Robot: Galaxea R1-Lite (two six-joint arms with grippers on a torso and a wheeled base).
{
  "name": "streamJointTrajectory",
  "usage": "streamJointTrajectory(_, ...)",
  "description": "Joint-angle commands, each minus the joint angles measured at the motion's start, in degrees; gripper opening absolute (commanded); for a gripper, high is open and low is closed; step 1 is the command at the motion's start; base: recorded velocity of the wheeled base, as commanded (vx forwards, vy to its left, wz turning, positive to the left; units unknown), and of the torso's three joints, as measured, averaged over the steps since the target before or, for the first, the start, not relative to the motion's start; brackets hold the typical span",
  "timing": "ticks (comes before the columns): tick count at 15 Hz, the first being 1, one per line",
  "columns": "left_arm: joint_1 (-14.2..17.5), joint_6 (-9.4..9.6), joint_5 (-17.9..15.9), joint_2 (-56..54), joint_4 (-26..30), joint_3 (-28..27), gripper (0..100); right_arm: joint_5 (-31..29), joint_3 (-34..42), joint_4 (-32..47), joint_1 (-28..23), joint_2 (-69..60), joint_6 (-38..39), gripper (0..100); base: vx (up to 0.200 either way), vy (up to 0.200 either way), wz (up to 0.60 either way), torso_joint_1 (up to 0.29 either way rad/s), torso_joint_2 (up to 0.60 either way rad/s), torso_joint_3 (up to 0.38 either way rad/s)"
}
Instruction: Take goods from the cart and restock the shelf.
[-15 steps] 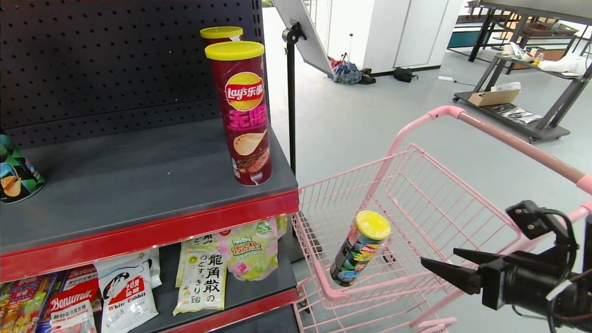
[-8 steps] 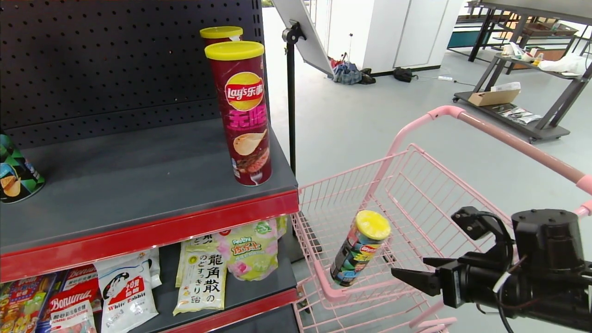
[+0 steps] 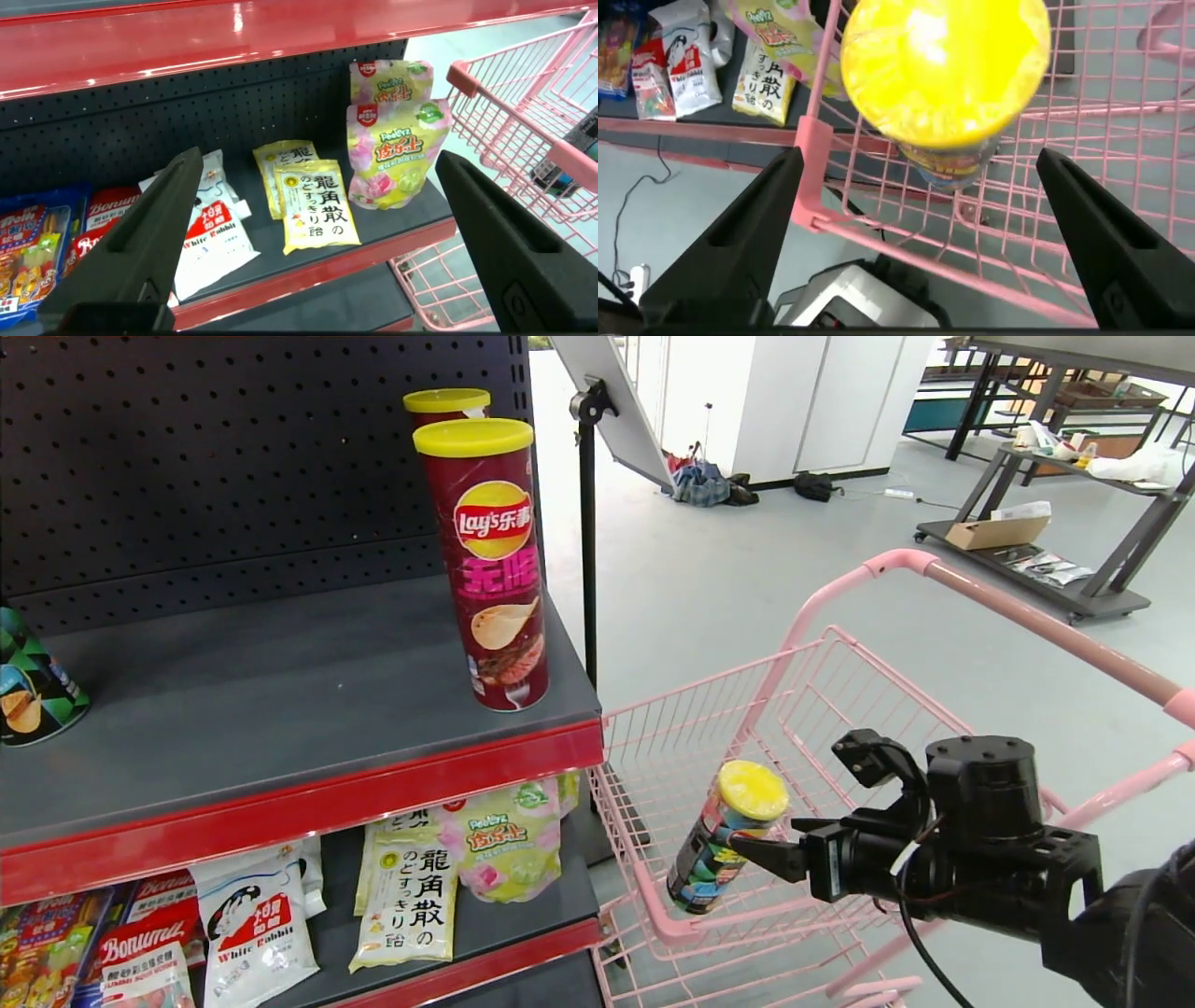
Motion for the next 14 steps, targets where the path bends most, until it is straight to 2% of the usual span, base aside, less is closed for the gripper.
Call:
streamJointTrajectory(1, 0.02, 0.05, 0.0, 0.02, -0.01, 0.0, 100, 0.05, -1.46, -0.62, 0.36, 4.32, -0.05, 100, 0.0, 0.0, 0.0, 0.0, 0.0, 0.0)
streamJointTrajectory(10, 0.02, 0.14, 0.0, 0.02, -0.01, 0.0, 100, -0.04, -11.74, -0.71, 1.33, 11.61, 0.04, 100, 0.0, 0.0, 0.0, 0.0, 0.0, 0.0)
streamJointTrajectory(14, 0.02, 0.14, 0.0, 0.02, -0.01, 0.0, 100, -0.04, -13.06, -0.8, 1.33, 13.19, 0.04, 100, 0.0, 0.0, 0.0, 0.0, 0.0, 0.0)
